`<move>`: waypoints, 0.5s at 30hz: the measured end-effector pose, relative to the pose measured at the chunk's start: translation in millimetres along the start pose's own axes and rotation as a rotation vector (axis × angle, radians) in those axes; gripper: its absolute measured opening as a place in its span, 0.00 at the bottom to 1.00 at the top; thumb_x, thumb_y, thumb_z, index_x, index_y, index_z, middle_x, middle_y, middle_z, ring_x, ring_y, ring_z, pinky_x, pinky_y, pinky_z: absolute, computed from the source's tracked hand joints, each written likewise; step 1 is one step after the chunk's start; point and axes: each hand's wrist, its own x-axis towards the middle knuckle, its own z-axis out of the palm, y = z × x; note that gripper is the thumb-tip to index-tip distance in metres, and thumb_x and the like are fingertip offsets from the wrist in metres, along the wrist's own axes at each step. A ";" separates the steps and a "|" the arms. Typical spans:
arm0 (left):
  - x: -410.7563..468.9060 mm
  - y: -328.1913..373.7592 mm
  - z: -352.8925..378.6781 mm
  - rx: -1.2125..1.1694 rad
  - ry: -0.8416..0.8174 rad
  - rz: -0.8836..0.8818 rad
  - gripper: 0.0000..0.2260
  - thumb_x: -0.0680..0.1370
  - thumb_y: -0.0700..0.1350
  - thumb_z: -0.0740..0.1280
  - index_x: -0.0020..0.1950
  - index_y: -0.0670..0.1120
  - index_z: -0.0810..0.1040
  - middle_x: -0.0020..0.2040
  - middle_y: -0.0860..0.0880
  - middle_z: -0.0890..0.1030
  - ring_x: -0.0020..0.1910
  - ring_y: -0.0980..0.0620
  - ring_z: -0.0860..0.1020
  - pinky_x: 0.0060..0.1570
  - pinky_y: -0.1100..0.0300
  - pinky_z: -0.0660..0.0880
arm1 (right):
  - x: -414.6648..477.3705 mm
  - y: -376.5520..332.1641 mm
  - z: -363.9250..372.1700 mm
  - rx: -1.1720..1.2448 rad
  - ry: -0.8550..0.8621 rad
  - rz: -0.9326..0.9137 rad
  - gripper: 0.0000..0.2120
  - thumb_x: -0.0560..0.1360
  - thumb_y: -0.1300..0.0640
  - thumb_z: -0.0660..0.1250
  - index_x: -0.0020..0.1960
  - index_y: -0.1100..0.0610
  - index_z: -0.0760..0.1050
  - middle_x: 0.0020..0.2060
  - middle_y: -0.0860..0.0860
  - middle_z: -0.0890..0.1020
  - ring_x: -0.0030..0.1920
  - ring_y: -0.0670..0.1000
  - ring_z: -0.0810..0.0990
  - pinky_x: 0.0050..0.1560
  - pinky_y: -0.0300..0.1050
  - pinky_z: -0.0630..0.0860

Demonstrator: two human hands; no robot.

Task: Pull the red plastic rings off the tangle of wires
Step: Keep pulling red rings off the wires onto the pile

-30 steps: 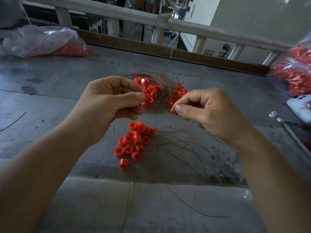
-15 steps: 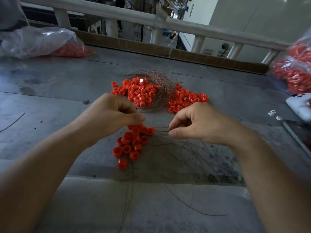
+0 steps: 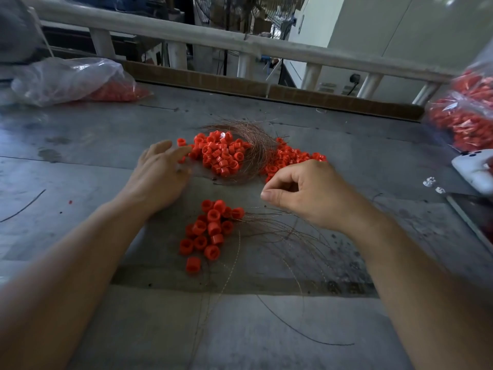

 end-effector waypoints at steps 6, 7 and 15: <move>7.1 -5.5 8.2 0.144 -0.080 0.014 0.19 0.80 0.49 0.57 0.72 0.54 0.64 0.76 0.51 0.57 0.74 0.46 0.54 0.70 0.49 0.52 | 2.6 1.1 -1.0 -0.022 0.044 0.019 0.04 0.72 0.51 0.68 0.41 0.50 0.79 0.35 0.41 0.79 0.38 0.37 0.77 0.42 0.29 0.72; 7.4 -5.6 8.1 0.136 -0.055 0.030 0.19 0.80 0.47 0.57 0.71 0.52 0.66 0.75 0.51 0.60 0.73 0.46 0.57 0.69 0.50 0.54 | 3.2 1.4 -1.1 -0.023 0.050 0.025 0.04 0.72 0.51 0.68 0.40 0.50 0.79 0.34 0.40 0.79 0.38 0.37 0.77 0.40 0.29 0.72; -7.2 4.6 -4.1 -0.052 0.214 0.145 0.11 0.76 0.37 0.64 0.51 0.49 0.83 0.48 0.49 0.76 0.46 0.52 0.72 0.44 0.65 0.62 | 7.9 11.8 -4.6 -0.046 0.187 0.071 0.05 0.72 0.52 0.69 0.41 0.53 0.81 0.31 0.39 0.76 0.35 0.38 0.76 0.38 0.29 0.71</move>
